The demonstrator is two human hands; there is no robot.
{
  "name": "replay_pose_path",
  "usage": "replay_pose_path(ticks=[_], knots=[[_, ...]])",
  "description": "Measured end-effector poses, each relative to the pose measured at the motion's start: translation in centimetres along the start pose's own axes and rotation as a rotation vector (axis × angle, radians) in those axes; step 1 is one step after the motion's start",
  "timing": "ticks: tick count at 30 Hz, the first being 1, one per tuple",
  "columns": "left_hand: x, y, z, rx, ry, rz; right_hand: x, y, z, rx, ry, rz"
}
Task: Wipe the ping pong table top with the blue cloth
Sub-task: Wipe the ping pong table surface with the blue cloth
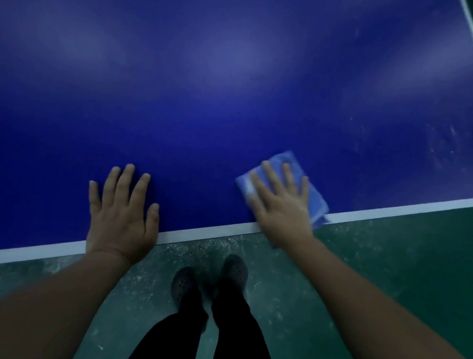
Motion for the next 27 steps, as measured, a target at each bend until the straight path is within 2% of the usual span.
replay_pose_path(ticks=[4, 6, 7, 8, 9, 11, 12, 13, 14, 17, 18, 19, 20, 22, 25, 27], knots=[[0.0, -0.1, -0.2, 0.001, -0.005, 0.007, -0.5, 12.3, 3.1, -0.033, 0.049, -0.673], [0.0, 0.0, -0.1, 0.007, -0.014, 0.011, -1.2, 12.2, 3.6, -0.103, 0.123, -0.877], [0.0, 0.0, 0.0, 0.010, -0.017, 0.011, -1.9, 9.9, 3.3, -0.107, 0.141, -0.895], [-0.1, 0.0, 0.1, 0.012, -0.019, 0.010, -2.5, 6.9, 2.8, -0.100, 0.139, -0.827], [0.0, 0.1, 0.2, 0.012, -0.019, 0.011, -2.7, 3.3, 2.0, -0.090, 0.129, -0.662], [0.0, 0.1, 0.2, 0.010, -0.014, 0.020, -1.5, -3.2, 0.1, -0.037, 0.052, -0.138], [0.0, 0.1, 0.2, 0.009, -0.012, 0.020, -0.7, -4.1, -0.4, 0.002, 0.006, 0.068], [0.0, 0.1, 0.1, 0.010, -0.010, 0.017, -0.9, -2.7, -0.1, 0.006, -0.016, 0.143], [0.0, 0.1, 0.1, 0.011, -0.007, 0.017, -1.7, 0.4, 0.4, 0.000, 0.001, 0.057], [0.0, 0.2, 0.0, 0.007, 0.005, 0.015, -2.5, 11.7, 3.1, -0.040, 0.027, -0.597], [0.0, 0.2, 0.0, 0.003, 0.011, 0.016, -2.3, 13.8, 3.8, -0.083, 0.033, -0.745], [0.0, 0.1, 0.0, -0.001, 0.017, 0.016, -2.3, 14.2, 4.1, -0.095, 0.045, -0.804], [0.0, 0.1, -0.1, -0.004, 0.023, 0.012, -2.6, 13.1, 3.9, -0.081, 0.052, -0.792], [0.0, 0.0, -0.2, -0.009, 0.041, 0.005, -3.6, 8.2, 2.7, -0.042, 0.027, -0.625], [0.1, -0.1, -0.2, 0.004, 0.078, 0.018, -5.6, -2.1, 1.0, 0.006, 0.007, -0.196], [0.1, -0.2, -0.2, 0.021, 0.110, 0.044, -7.4, -7.6, 0.2, -0.009, 0.001, 0.026]])
Point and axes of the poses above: each hand's wrist, its own x-axis away from the middle knuckle, its own z-axis out of the back of the hand, y = z × x, the point moved 4 cm from there along -x, towards the middle knuckle, and after that the axes turned 6 degrees about y, right-handed, at the moved point
